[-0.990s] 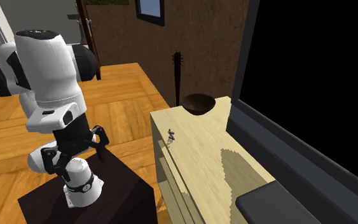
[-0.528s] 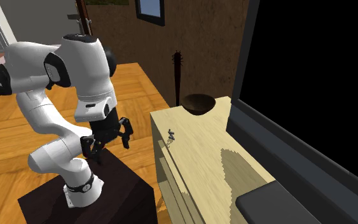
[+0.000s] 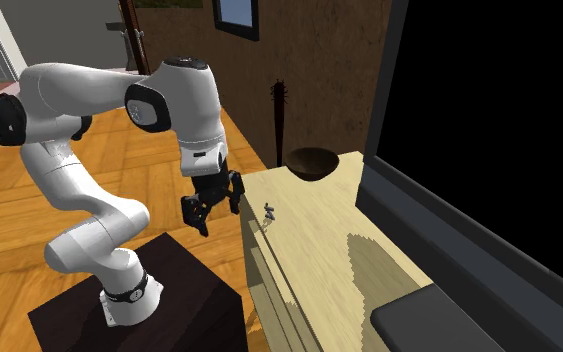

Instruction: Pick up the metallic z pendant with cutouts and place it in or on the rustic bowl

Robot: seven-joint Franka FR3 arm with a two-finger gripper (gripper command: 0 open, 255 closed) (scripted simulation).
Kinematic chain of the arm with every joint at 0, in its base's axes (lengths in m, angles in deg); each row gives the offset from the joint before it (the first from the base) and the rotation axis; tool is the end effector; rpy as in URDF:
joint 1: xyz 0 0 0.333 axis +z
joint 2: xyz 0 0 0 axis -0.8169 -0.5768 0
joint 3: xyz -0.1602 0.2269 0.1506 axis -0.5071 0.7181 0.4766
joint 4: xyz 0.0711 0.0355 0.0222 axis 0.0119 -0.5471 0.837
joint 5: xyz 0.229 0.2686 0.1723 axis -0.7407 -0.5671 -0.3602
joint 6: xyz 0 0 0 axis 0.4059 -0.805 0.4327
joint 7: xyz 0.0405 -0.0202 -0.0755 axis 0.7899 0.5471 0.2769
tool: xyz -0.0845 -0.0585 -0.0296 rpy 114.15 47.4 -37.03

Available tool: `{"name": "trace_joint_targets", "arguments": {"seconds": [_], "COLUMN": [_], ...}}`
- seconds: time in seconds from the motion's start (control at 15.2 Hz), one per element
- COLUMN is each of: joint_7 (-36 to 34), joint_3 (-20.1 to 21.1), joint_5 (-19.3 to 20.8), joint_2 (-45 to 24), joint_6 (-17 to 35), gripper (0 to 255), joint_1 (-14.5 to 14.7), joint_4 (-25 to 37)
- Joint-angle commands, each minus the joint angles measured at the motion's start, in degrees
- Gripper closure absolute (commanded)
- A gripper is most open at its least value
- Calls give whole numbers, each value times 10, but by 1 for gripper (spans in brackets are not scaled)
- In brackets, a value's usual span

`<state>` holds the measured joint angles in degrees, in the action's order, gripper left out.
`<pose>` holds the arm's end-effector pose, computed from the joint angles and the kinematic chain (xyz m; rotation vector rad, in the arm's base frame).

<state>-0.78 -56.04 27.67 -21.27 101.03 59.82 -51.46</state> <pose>0.3107 0.1653 0.6034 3.1283 0.0950 0.1395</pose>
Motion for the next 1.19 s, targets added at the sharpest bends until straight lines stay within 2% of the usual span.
{"name": "trace_joint_targets", "arguments": {"seconds": [0.0,0.66,1.12], "joint_7": [-26,-146,-144], "joint_3": [23,135,146], "joint_5": [-16,-59,-64], "joint_2": [-15,-124,-125], "joint_6": [6,44,97], "gripper": [0,0,0], "joint_1": [7,22,25], "joint_4": [9,92,41]}}
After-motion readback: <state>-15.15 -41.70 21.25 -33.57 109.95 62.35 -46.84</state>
